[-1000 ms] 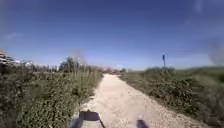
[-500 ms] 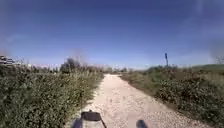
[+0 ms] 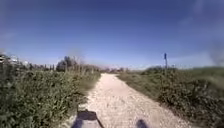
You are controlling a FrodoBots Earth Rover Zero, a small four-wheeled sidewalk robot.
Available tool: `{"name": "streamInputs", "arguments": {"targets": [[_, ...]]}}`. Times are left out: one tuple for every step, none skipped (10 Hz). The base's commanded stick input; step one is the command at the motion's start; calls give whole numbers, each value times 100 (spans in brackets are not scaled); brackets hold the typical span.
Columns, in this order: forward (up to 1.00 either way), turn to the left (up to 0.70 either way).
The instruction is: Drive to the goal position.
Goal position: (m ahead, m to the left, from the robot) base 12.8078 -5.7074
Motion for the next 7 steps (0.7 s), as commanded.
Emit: {"name": "streamInputs", "arguments": {"targets": [[50, 0], [50, 0], [50, 0], [50, 0], [50, 0], [50, 0], [50, 0]]}}
